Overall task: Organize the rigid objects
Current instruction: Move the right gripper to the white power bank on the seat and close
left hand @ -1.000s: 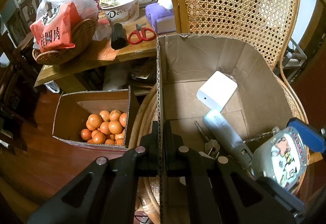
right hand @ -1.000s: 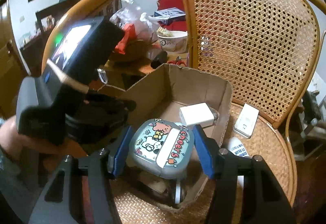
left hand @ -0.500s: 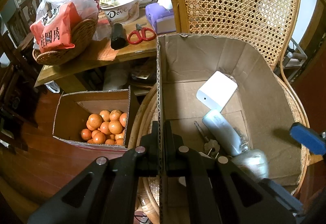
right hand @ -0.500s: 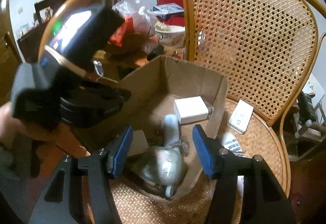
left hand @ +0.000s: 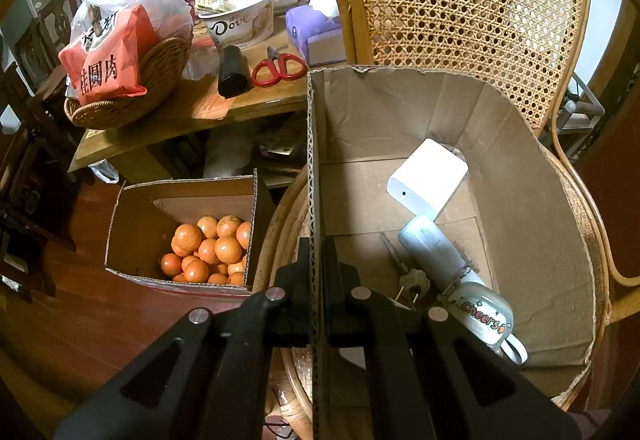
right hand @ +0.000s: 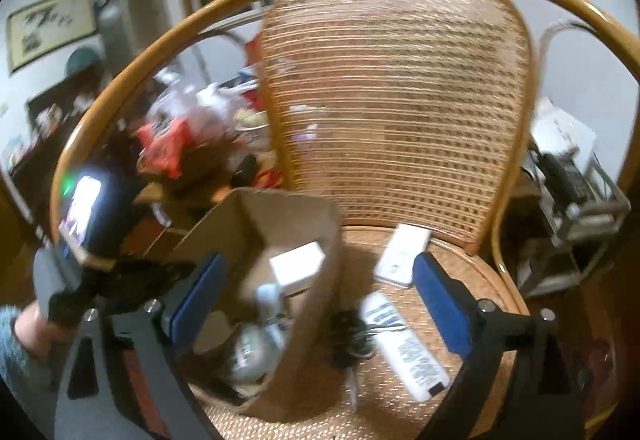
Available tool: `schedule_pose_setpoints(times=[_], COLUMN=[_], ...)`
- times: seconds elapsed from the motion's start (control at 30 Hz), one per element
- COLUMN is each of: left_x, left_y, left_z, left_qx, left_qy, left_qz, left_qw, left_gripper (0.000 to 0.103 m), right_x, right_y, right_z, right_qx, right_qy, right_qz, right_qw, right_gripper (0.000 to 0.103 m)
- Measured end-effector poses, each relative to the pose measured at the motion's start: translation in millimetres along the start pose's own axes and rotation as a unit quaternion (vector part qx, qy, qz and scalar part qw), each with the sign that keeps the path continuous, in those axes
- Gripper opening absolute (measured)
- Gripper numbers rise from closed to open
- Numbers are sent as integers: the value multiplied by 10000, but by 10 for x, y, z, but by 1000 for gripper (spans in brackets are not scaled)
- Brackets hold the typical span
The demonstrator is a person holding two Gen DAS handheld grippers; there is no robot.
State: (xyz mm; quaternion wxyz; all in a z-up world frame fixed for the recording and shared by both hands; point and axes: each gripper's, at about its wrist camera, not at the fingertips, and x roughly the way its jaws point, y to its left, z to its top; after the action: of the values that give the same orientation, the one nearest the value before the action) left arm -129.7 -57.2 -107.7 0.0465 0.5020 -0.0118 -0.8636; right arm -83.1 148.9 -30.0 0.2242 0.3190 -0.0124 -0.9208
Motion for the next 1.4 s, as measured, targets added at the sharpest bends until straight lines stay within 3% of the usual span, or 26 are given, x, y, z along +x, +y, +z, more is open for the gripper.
schedule_pose_setpoints(times=[0.13,0.27,0.77,1.1,1.4], left_x=[0,4,4,13,22], left_y=[0,-3,-10,-32,-25], left_z=[0,2,-4,7,1], left_qx=[4,12,-51,58,107], left_qy=[1,0,-6,-8,-9], left_qz=[-2,4,-13,82,95], left_qw=[10000,10000,10000,9999,9999], left_gripper=[3,3,3,3,4], right_x=[168,342,1248,1795,1961], right_y=[-272,-438,-1174,-1032,-1021], right_z=[38,24,40,-53,-90], right_qx=[371,335,1075,713,782], right_qy=[183,247,863,1436,1698], right_qz=[-204,-583,-1119,-995,-1128], right_qw=[9989,9974,9841,9820,9759], right_gripper=[100,100,100,100,99])
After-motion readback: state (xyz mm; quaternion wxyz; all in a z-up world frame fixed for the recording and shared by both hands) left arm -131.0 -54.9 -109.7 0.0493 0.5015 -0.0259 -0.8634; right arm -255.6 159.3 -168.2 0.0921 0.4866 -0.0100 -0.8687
